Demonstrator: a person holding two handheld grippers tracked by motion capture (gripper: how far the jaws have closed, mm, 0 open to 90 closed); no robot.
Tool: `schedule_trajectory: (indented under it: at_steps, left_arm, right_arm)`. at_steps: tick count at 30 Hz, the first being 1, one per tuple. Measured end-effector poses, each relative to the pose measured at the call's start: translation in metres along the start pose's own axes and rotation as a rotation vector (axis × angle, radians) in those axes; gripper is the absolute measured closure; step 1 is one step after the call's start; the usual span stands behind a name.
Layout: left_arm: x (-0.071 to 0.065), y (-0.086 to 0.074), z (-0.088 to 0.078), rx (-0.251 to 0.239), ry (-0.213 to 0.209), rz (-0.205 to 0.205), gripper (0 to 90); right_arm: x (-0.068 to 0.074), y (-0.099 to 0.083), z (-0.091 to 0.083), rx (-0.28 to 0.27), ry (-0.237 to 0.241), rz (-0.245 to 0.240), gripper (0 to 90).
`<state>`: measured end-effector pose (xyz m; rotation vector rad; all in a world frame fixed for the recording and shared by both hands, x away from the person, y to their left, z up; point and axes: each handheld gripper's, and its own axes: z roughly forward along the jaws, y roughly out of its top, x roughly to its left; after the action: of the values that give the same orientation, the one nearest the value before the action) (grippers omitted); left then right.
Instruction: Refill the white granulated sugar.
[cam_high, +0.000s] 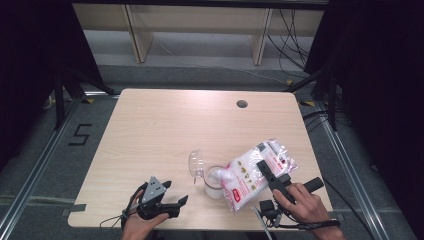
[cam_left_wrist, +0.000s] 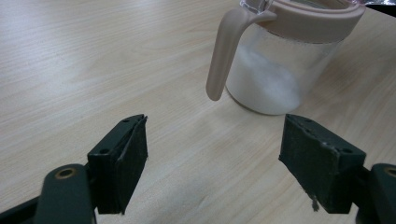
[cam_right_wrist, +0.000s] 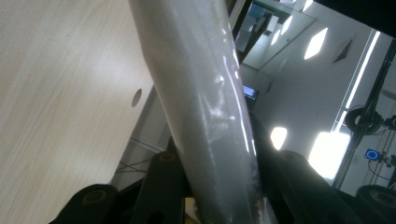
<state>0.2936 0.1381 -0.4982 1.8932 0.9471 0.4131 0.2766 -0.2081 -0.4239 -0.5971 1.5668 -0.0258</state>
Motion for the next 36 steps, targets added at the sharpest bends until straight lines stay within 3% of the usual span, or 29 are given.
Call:
schedule_trajectory:
  at_steps: [8, 9, 36]
  left_arm:
    - [-0.0007, -0.0002, 0.0004, -0.002, -0.001, -0.013, 22.7]
    - [-0.0004, -0.0002, 0.0003, -0.001, 0.000, -0.009, 22.6]
    - [-0.0007, -0.0002, 0.0004, -0.001, -0.001, -0.012, 22.8]
  right_arm:
    - [-0.0001, -0.0002, -0.0009, 0.004, -0.004, 0.002, 74.5]
    - [0.0013, -0.0004, -0.0018, 0.016, -0.008, 0.023, 74.6]
    - [0.0018, -0.0018, -0.0008, 0.012, -0.014, 0.023, 75.7]
